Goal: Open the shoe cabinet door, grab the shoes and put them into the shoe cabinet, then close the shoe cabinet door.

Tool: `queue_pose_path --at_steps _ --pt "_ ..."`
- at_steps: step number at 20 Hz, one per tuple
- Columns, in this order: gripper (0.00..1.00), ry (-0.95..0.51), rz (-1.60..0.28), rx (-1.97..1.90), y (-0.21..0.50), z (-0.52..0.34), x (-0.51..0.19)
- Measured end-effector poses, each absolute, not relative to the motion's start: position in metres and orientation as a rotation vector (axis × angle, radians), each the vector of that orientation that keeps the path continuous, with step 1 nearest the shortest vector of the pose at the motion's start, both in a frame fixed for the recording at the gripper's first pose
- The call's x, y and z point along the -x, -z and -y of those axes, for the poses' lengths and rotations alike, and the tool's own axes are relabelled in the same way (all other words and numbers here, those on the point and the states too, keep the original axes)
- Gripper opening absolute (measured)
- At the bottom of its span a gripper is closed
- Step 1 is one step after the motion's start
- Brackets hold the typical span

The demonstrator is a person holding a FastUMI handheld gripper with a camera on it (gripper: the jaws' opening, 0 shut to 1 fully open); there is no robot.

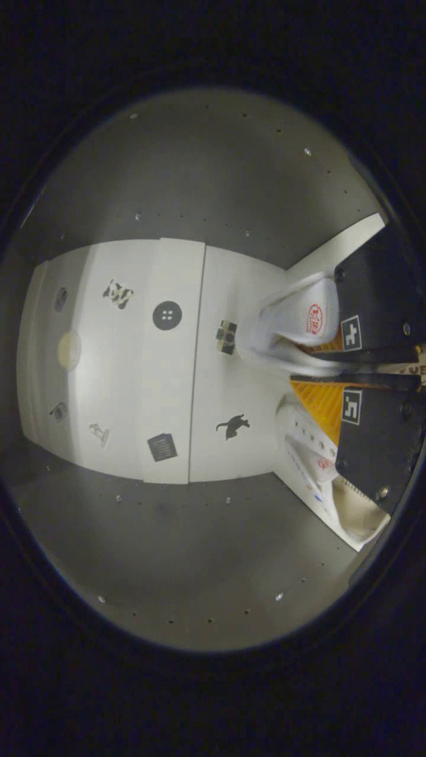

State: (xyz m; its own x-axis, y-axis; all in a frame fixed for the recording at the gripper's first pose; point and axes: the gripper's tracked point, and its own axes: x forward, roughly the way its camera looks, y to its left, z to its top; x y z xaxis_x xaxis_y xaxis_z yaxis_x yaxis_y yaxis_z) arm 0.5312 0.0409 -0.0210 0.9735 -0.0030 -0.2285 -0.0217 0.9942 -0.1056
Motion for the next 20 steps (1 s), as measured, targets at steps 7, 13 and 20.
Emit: queue_pose_path --at_steps 7,13,20 --pt "0.11 -0.014 -0.368 0.106 0.044 -0.046 -0.543" --pt "0.10 0.007 -0.504 0.034 0.062 -0.045 -0.550" --pt "0.15 0.043 -0.546 0.032 0.064 -0.041 -0.542"
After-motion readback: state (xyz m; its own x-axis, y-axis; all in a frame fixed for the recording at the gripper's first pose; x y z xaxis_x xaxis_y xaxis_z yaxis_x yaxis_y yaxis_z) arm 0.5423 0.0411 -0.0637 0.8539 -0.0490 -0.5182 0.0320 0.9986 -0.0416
